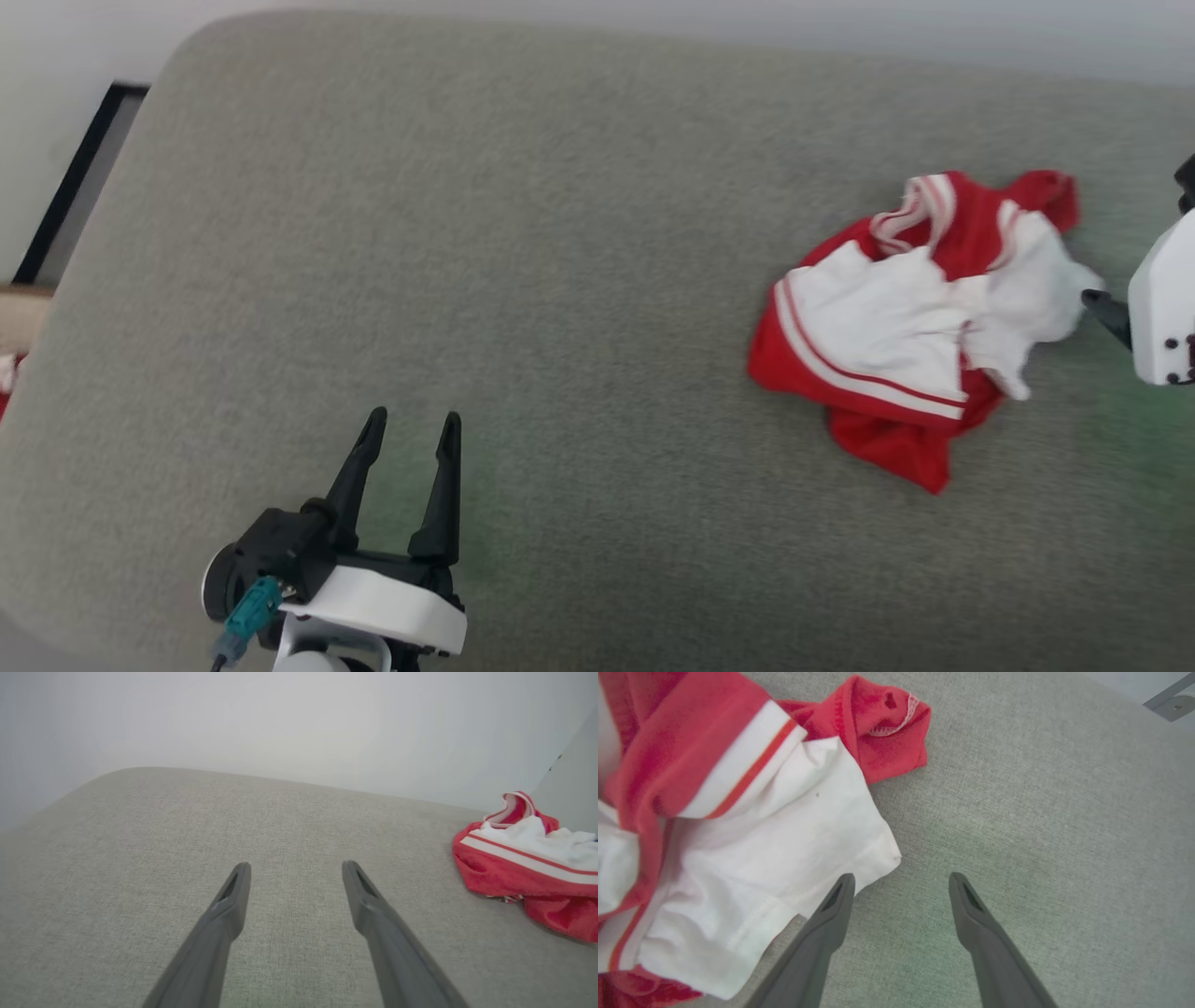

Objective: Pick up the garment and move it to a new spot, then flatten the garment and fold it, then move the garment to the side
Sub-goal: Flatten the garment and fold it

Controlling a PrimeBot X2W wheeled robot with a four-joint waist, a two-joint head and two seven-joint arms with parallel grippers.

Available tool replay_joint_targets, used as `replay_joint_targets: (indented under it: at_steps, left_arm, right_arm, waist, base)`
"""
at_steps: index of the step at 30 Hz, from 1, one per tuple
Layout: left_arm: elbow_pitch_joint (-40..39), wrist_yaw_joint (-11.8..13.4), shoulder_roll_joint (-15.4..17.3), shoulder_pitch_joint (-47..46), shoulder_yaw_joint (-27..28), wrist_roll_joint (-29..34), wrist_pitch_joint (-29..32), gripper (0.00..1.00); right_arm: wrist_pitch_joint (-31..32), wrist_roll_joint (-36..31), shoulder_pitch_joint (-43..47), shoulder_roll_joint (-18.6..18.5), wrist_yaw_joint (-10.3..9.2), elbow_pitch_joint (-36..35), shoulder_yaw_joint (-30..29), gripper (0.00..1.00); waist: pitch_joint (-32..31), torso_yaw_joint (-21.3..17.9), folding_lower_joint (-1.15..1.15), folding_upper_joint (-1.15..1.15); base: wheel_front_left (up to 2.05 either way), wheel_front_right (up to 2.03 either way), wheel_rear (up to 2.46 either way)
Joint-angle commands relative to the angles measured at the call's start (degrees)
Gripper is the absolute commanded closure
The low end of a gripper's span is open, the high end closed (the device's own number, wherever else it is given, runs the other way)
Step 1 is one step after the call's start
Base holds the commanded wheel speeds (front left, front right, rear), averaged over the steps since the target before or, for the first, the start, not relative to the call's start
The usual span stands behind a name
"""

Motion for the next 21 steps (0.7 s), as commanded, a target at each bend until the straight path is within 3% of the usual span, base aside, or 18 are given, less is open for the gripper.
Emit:
replay_joint_targets:
  at_steps: [1, 9, 10, 12, 13, 21]
  left_arm:
    - [0.02, 0.04, -0.08, -0.84, -0.16, -0.56, -0.13, 0.00]
    - [-0.49, 0.03, -0.11, -2.03, -0.95, -2.96, -0.13, 0.00]
    - [-0.46, 0.03, -0.11, -2.30, -1.04, -3.21, -0.13, 0.00]
    - [-0.30, 0.03, -0.09, -2.69, -1.04, -3.35, -0.13, 0.00]
    - [-0.21, 0.03, -0.06, -2.97, -1.04, -3.45, -0.13, 0.00]
    - [-0.01, 0.03, -0.07, -4.59, -1.61, -3.54, -0.14, 0.00]
  right_arm:
    - [0.68, 0.46, -0.74, -0.48, -0.04, 0.61, 0.71, 0.00]
    - [3.82, 5.19, -3.21, -2.47, -0.03, 2.07, 6.96, 0.00]
    - [4.05, 6.19, -2.97, -2.96, -0.03, 1.70, 8.83, 0.19]
    - [4.30, 7.32, -2.90, -3.60, -0.03, 1.17, 10.80, 0.87]
    - [4.07, 7.90, -3.13, -4.01, -0.03, 1.03, 11.51, 1.00]
    - [-0.49, 11.04, -5.54, -6.17, -0.16, 2.04, 13.43, 1.00]
  waist:
    - [1.75, 1.83, 0.00, 0.00]
    - [4.52, 3.55, 0.00, 0.00]
    - [4.99, 3.48, 0.00, 0.00]
    - [5.26, 3.28, 0.00, 0.00]
    - [5.39, 3.17, 0.00, 0.00]
    - [5.55, 1.72, 0.00, 0.00]
  base:
    - [0.00, 0.00, 0.00]
    - [0.00, 0.00, 0.00]
    - [0.00, 0.00, 0.00]
    - [0.00, 0.00, 0.00]
    - [0.00, 0.00, 0.00]
    - [0.00, 0.00, 0.00]
